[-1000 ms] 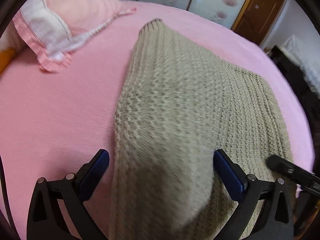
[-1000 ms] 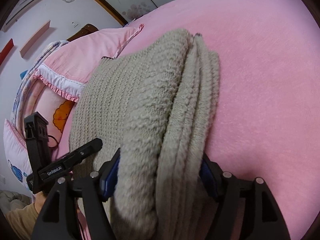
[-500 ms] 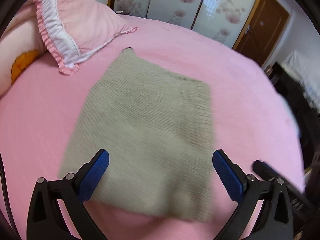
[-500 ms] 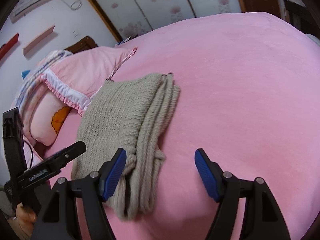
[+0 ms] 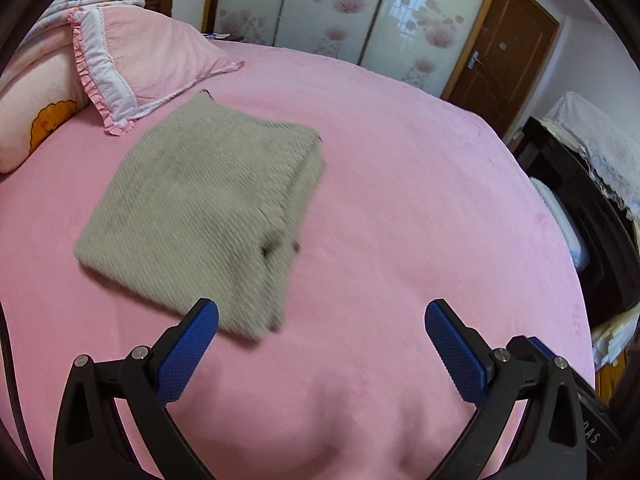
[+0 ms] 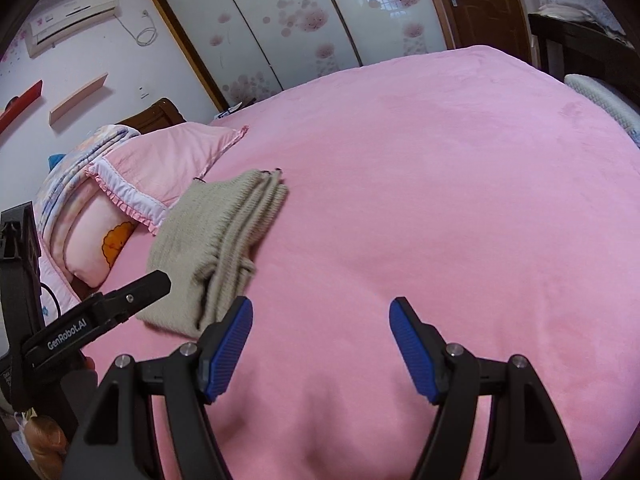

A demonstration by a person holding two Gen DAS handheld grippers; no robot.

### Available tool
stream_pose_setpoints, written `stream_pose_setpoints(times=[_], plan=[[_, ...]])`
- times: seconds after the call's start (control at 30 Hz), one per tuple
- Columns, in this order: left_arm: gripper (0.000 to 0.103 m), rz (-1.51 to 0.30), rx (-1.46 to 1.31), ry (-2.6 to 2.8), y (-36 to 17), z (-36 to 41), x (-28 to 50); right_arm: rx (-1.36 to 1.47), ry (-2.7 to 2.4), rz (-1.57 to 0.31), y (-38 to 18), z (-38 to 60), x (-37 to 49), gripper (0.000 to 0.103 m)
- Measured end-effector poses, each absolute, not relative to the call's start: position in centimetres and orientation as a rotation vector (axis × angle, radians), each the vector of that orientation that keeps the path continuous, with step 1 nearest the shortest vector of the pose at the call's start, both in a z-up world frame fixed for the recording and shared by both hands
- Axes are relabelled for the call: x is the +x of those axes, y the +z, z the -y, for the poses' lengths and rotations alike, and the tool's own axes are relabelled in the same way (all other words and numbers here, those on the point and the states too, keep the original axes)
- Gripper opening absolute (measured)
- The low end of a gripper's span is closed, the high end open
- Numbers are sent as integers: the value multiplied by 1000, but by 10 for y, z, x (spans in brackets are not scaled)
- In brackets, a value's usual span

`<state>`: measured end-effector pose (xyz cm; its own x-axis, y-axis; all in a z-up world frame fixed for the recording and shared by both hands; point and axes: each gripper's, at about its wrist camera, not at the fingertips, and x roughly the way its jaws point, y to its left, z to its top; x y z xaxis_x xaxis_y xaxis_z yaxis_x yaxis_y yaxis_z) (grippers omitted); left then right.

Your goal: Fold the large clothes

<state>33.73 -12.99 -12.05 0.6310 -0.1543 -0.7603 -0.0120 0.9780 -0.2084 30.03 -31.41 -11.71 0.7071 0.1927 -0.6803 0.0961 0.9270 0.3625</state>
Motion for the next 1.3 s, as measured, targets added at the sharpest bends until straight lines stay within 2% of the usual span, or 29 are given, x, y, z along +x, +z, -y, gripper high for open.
stream_pose_setpoints(times=[0.6, 0.93, 1.3], plan=[[103, -770, -76, -76, -110, 187, 284, 393, 0, -713, -117, 352, 254, 71], [103, -737, -4, -70, -51, 188, 226, 366, -34, -649, -55, 340, 197, 71], [103, -747, -2, -69, 1, 172, 113, 327, -109, -642, 3, 314, 96, 71]])
